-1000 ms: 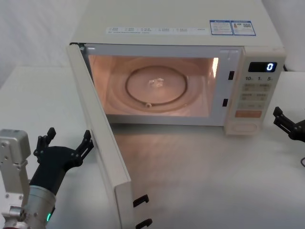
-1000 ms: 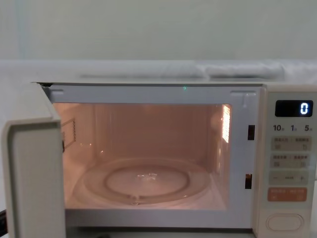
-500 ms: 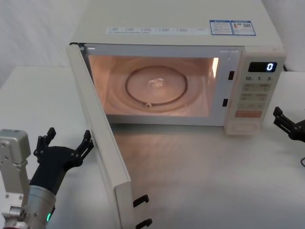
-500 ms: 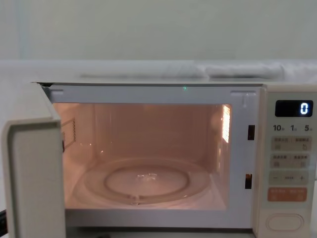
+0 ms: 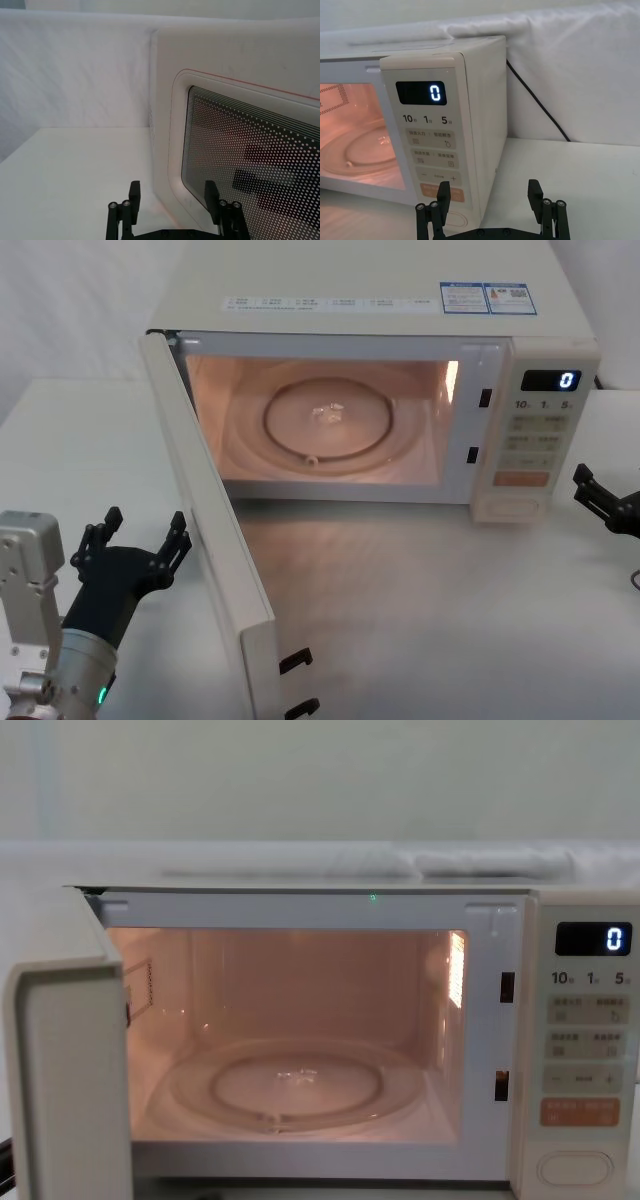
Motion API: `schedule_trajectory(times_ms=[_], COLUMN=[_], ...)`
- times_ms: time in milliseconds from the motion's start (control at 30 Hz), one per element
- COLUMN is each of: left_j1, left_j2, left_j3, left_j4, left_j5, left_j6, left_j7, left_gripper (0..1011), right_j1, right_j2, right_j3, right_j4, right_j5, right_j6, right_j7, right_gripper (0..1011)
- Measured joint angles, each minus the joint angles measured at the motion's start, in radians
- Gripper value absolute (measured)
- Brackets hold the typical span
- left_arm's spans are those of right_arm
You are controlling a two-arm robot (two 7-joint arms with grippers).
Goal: Press the button to open the microwave door with one hand; close the microwave door with the other hand.
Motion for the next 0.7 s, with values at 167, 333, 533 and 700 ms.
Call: schedule_trajectory(times_ms=[167,333,533,700], left_j1=[0.000,0.000,0.000,0.000], left_j2=[0.000,0.000,0.000,0.000], left_j3=[0.000,0.000,0.000,0.000], left_j4=[0.000,0.000,0.000,0.000], left_j5=[0.000,0.000,0.000,0.000], left_j6=[0.000,0.000,0.000,0.000], left_j7=[0.000,0.000,0.000,0.000], left_gripper=[733,544,356,180], right_j1=[0.000,0.000,0.000,0.000], right_j2=[0.000,0.000,0.000,0.000], right_j3=[0.000,0.000,0.000,0.000], right_j4=[0.000,0.000,0.000,0.000], right_j5=[0.000,0.000,0.000,0.000], right_j6=[0.000,0.000,0.000,0.000], right_j7=[0.000,0.000,0.000,0.000], right_gripper=[1002,1002,1002,1002])
